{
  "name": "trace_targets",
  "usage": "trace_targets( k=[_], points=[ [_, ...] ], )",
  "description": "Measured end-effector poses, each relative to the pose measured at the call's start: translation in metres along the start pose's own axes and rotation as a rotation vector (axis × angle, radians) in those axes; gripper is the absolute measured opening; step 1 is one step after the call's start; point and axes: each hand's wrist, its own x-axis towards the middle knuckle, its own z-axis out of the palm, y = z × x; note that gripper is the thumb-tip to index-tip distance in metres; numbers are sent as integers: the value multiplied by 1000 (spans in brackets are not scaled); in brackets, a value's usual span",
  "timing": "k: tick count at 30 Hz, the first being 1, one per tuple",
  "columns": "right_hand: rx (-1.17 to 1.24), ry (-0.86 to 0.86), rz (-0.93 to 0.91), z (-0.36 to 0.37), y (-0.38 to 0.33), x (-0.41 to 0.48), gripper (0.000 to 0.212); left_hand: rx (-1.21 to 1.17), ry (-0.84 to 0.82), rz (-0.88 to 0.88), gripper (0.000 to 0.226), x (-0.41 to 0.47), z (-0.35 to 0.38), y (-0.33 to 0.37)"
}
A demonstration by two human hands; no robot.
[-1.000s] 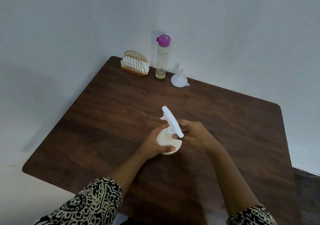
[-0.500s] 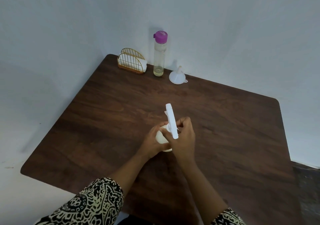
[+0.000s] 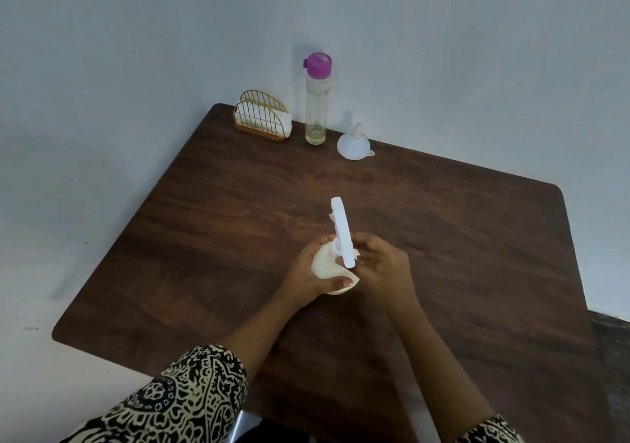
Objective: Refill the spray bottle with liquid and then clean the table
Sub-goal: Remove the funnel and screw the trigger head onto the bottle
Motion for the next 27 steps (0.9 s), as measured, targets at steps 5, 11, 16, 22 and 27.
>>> trace_targets(
  k=[5, 11, 16, 22, 27],
  points=[
    [-25, 280, 115, 32, -11, -8, 42, 11, -14, 3, 72, 0, 1, 1],
    [187, 50, 112, 18, -2, -13, 64, 43, -18, 5, 68, 1, 0, 3],
    [67, -84, -81, -2, 5, -4, 32, 38, -1, -6, 81, 0, 0, -1],
    [-8, 223, 60, 23, -2, -3, 30, -20, -6, 49, 71, -2, 0, 3],
    [83, 121, 168, 25, -8, -9, 45, -8, -13, 57, 72, -3, 0, 6]
  ],
)
